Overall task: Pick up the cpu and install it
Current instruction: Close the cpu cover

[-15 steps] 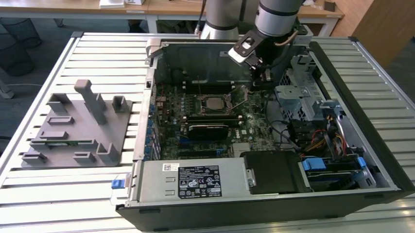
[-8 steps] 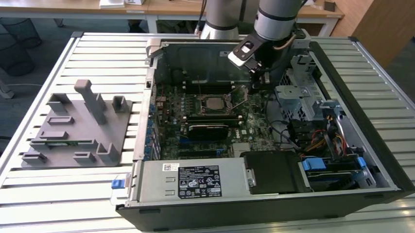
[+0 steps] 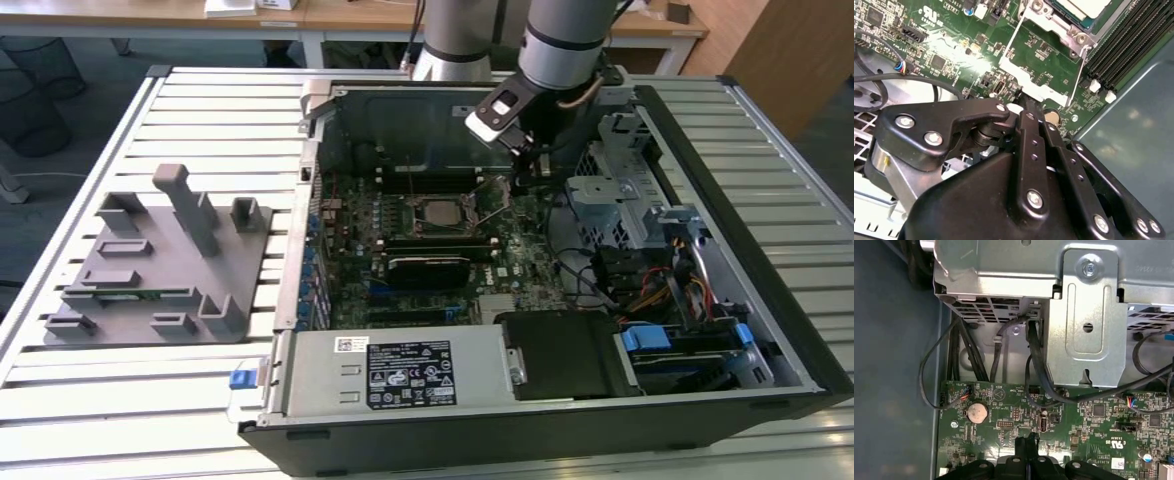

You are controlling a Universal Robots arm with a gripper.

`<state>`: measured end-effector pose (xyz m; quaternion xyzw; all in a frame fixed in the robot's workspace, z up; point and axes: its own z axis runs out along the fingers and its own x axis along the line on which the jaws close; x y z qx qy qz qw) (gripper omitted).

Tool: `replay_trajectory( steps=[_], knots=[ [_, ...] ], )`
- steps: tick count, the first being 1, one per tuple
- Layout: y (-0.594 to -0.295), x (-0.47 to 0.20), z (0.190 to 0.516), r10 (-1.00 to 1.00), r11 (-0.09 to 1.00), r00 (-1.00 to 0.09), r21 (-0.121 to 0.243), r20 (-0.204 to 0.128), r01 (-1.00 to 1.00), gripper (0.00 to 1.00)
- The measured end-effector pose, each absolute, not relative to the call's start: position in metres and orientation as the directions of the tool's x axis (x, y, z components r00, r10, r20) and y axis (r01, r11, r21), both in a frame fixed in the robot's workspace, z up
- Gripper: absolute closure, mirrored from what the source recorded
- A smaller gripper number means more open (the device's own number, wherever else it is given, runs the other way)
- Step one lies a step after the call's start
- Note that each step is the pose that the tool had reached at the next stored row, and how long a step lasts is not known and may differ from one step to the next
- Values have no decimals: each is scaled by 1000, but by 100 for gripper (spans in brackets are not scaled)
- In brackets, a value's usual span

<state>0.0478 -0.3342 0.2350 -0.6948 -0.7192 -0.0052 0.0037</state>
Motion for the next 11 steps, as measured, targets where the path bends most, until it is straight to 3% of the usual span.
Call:
replay_trajectory(
  steps=[11],
  knots=[
    [-334,45,235,999,35,-35,3,13,999,89]
  ],
)
